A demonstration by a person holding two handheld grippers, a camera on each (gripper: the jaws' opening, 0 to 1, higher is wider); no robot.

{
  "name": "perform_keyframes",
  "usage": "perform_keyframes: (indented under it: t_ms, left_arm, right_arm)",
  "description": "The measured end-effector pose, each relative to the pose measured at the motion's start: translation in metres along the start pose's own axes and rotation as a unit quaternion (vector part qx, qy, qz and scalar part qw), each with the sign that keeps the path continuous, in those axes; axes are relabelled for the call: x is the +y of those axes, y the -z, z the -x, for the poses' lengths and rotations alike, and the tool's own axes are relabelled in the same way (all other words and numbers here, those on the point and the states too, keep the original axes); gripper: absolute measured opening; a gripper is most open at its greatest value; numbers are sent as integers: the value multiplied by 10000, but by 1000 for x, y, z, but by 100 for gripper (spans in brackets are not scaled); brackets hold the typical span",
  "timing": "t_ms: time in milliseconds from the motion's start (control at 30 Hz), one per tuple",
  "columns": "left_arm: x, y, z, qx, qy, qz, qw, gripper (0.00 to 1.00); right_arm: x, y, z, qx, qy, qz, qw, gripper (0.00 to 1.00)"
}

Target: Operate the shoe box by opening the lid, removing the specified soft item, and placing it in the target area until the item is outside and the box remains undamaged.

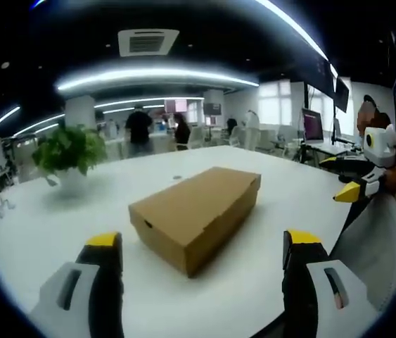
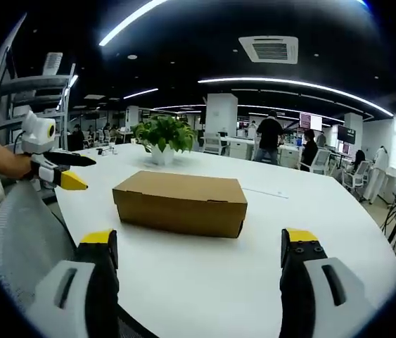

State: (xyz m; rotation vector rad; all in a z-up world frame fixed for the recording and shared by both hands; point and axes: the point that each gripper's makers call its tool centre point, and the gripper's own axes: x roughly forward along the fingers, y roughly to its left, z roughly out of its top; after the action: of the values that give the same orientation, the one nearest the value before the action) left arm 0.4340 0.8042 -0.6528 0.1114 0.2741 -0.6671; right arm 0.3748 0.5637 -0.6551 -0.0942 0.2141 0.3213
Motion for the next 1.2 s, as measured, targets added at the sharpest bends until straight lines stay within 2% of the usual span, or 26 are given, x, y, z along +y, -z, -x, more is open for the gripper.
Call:
perform_keyframes:
  t_ms: [1200]
  left_arm:
    - [8,10,-2,94,-57,-55,9999,95]
  right_arm:
    - [-1,0,0,13,23,7,10000,90]
